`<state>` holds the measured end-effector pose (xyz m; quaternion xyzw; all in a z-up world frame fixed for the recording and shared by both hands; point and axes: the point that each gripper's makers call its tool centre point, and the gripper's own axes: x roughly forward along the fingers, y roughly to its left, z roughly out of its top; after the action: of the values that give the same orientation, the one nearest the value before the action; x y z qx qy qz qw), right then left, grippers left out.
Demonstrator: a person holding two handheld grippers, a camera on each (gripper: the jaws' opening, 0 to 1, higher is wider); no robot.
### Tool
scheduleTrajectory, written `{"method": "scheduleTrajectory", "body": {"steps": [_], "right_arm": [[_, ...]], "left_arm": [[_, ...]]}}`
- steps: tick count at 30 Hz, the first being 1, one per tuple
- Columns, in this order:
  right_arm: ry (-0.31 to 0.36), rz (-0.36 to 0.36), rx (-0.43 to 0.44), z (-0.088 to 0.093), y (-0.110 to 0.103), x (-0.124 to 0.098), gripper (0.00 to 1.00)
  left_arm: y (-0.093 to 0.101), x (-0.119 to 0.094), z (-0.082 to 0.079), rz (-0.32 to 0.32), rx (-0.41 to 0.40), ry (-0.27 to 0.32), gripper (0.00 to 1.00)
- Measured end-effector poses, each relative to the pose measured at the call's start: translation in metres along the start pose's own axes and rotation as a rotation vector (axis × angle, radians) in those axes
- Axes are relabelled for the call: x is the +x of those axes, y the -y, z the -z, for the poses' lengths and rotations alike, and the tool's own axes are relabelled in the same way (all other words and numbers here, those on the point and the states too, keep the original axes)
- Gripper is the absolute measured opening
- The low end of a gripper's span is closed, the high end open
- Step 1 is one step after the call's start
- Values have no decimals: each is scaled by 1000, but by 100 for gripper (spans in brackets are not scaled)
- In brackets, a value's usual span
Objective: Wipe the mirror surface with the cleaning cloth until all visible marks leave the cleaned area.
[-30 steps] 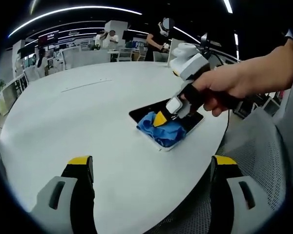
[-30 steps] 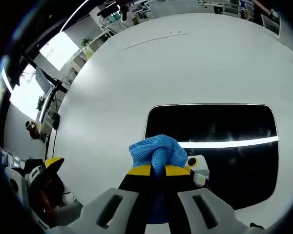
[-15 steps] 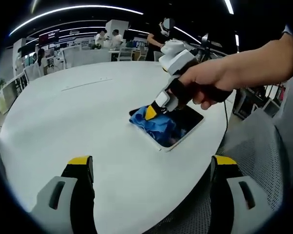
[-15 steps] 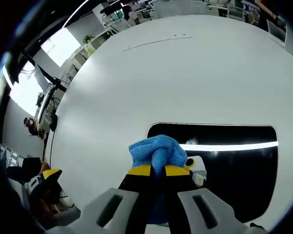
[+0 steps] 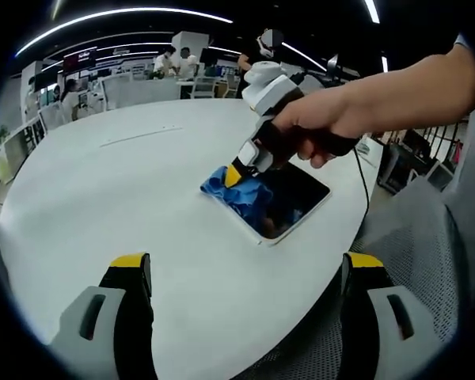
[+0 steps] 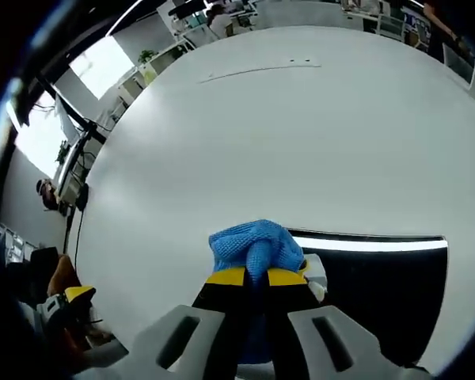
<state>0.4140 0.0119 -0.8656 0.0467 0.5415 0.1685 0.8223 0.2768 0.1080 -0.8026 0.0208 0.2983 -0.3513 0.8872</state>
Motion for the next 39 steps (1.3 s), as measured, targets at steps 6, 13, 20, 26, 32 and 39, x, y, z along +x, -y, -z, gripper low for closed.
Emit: {"method": "scheduleTrajectory", "body": {"steps": [6, 13, 20, 26, 32, 39], "right_arm": [[-2, 6, -13, -7, 2, 4, 2], [4, 13, -10, -17, 5, 7, 2], [-4, 0, -7, -21, 4, 12, 2], [-6, -7, -4, -20, 5, 12, 2], [-9, -22, -23, -21, 6, 12, 2], [-15, -37, 0, -19, 6, 9, 2]], "left_arm": [[-2, 1, 1, -2, -2, -2, 99], [-2, 1, 1, -4, -2, -2, 99], [-2, 1, 2, -4, -3, -11, 98], [-1, 1, 3, -2, -4, -12, 98], [-2, 1, 3, -6, -4, -14, 98], [-3, 1, 3, -7, -10, -14, 98]]}}
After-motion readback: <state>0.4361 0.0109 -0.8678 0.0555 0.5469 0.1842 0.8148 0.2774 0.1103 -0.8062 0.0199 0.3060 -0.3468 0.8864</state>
